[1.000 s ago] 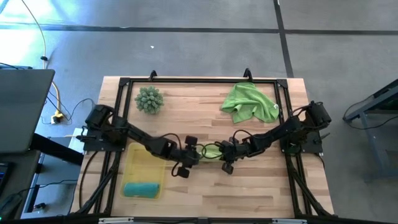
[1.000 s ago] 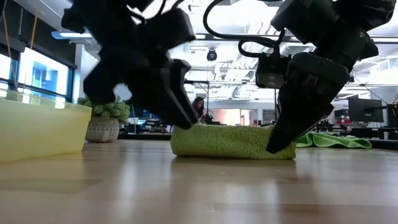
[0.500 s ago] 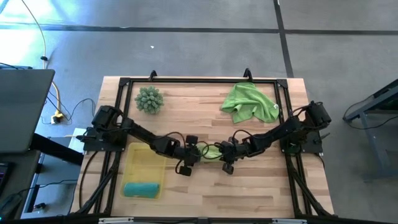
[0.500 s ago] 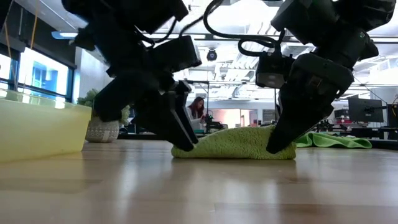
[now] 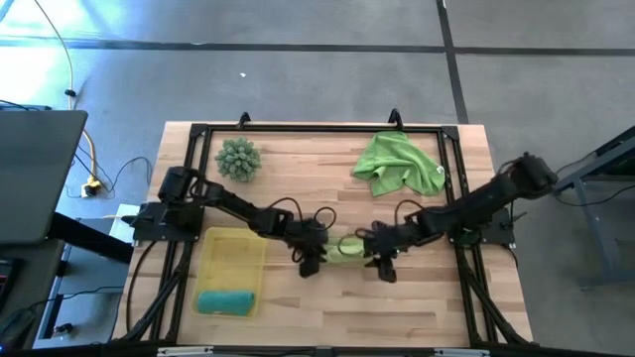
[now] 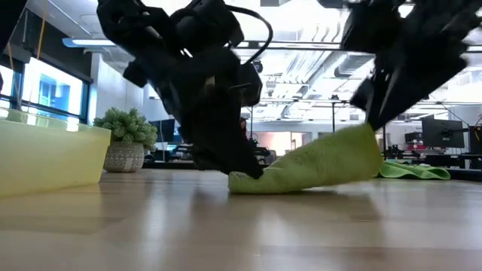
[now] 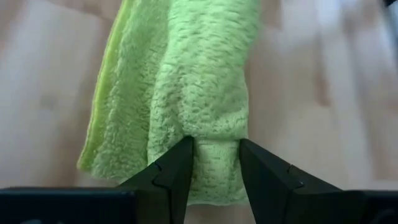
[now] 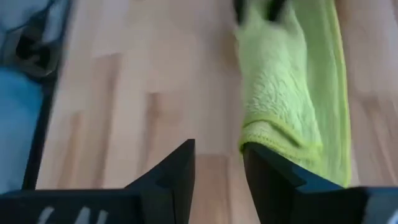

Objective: Roll microfiber towels into tight, uniform cylinder then place into a basket
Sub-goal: Roll the light green towel

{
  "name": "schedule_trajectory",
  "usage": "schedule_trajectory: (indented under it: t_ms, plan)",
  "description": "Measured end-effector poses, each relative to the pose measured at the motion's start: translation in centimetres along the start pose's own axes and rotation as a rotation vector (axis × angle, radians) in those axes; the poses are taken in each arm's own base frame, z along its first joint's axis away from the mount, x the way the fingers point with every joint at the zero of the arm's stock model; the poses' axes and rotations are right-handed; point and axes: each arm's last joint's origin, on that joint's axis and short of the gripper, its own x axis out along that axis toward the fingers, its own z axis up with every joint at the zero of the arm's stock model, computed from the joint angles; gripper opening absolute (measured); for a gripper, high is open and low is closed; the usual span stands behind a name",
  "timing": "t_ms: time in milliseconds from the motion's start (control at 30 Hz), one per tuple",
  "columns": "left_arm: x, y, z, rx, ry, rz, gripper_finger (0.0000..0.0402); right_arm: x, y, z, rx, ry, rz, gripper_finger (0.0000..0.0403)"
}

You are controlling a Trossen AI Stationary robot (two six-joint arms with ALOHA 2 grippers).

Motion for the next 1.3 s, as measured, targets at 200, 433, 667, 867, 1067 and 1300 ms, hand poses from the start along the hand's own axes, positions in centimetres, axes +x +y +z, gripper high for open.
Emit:
schedule_trajectory:
  t_ms: [200,433,667,867,1067,1300]
  plan:
    - [0.2,-0.4,0.2,-0.133,-0.012,-0.096,0.0126,0.4,2.5,-0.6,-0.422,-0.133,-0.212,0.0126]
    - [0.4,-0.3,0.0,-0.187,-0.012,-0.071,0.0126,2.8,2.8,-1.0,-0.573,-0.158,-0.289,0.0126]
    - [0.5,-0.2,0.0,-0.21,-0.011,-0.064,0.0126,0.5,3.6,-0.8,-0.408,0.036,-0.318,0.0126]
    - [0.5,-0.2,0.0,-0.218,-0.018,-0.063,0.0126,-0.2,5.2,0.5,-0.434,-0.032,-0.278,0.0126]
    - [0.5,-0.2,0.0,-0.217,-0.023,-0.062,0.0126,2.0,4.2,0.7,-0.526,-0.091,-0.321,0.0126]
    - [0.5,-0.2,0.1,-0.215,-0.032,-0.065,0.0126,5.3,2.6,-0.2,-0.47,0.022,-0.262,0.0161]
